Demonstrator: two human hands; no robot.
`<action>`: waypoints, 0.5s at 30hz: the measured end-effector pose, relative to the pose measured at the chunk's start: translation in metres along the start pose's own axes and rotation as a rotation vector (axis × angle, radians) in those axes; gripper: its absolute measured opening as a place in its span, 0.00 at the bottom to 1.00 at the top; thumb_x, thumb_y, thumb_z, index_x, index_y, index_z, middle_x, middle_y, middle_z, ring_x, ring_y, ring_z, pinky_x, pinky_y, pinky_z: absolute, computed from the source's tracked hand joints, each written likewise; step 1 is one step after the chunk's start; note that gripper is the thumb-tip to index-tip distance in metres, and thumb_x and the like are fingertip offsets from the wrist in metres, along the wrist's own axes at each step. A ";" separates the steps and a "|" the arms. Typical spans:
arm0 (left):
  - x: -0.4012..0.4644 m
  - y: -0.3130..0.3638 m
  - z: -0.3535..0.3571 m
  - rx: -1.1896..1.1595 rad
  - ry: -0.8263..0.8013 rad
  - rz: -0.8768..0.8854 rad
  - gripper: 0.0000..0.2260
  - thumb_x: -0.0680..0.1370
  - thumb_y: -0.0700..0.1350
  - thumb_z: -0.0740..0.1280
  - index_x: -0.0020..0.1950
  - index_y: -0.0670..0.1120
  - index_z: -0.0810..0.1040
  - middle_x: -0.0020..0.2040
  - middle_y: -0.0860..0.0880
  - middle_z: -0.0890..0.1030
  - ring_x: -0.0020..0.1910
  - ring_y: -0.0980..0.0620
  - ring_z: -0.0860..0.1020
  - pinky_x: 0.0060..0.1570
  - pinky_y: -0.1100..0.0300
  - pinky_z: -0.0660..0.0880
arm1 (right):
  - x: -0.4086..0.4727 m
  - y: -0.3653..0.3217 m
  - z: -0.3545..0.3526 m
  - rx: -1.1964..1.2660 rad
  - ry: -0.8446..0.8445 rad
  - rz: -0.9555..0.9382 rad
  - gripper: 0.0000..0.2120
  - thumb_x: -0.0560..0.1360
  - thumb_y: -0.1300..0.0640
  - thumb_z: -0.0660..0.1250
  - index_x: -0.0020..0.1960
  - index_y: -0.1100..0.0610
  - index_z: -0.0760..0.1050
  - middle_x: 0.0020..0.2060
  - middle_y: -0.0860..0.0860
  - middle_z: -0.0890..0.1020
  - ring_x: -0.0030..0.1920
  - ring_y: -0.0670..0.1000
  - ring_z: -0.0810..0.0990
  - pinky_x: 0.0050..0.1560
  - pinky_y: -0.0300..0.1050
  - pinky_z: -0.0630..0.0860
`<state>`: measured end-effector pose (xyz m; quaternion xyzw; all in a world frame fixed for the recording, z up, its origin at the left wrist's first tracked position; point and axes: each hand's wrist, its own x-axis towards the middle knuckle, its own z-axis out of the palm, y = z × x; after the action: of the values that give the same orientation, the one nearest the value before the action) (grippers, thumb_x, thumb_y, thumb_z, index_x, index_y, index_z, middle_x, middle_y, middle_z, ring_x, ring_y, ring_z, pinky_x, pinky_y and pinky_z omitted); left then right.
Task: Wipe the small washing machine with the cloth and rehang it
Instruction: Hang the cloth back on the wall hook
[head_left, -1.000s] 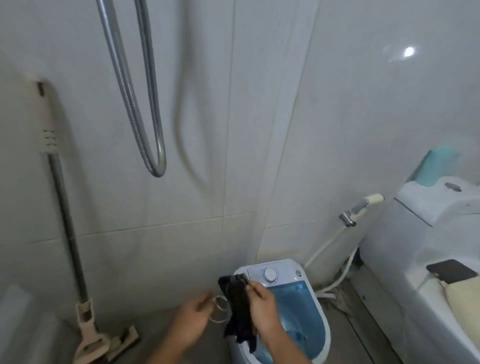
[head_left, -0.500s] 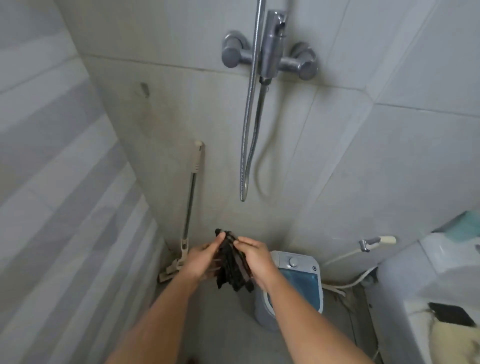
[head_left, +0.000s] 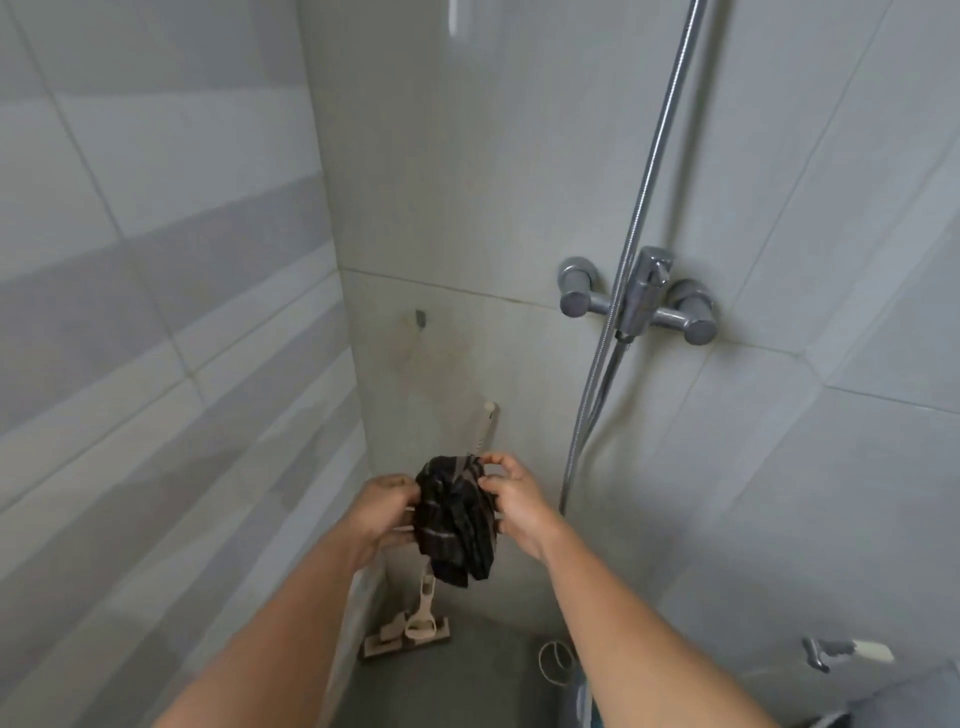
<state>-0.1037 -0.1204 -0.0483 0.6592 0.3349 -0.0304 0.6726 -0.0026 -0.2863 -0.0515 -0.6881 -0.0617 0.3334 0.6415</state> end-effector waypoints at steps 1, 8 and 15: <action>0.005 0.011 -0.007 0.014 0.028 0.023 0.12 0.81 0.36 0.61 0.40 0.45 0.76 0.43 0.41 0.82 0.44 0.44 0.81 0.46 0.53 0.80 | 0.008 -0.012 0.006 -0.029 0.009 -0.044 0.13 0.80 0.69 0.58 0.53 0.53 0.76 0.43 0.54 0.82 0.42 0.52 0.79 0.37 0.42 0.74; 0.036 0.094 -0.044 -0.118 0.101 0.135 0.12 0.77 0.48 0.64 0.36 0.45 0.76 0.33 0.42 0.79 0.36 0.44 0.79 0.46 0.51 0.73 | 0.064 -0.088 0.029 -0.108 0.007 -0.290 0.20 0.74 0.76 0.60 0.46 0.53 0.81 0.43 0.54 0.85 0.40 0.51 0.82 0.36 0.40 0.77; 0.090 0.155 -0.074 0.369 0.188 0.466 0.03 0.81 0.45 0.71 0.49 0.47 0.82 0.47 0.45 0.85 0.49 0.46 0.83 0.48 0.55 0.76 | 0.119 -0.153 0.035 -0.333 0.073 -0.420 0.10 0.72 0.59 0.70 0.34 0.51 0.84 0.35 0.45 0.86 0.40 0.45 0.84 0.48 0.43 0.81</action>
<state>0.0107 0.0028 0.0489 0.8291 0.2245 0.1255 0.4965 0.1228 -0.1694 0.0461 -0.7678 -0.2340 0.1530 0.5764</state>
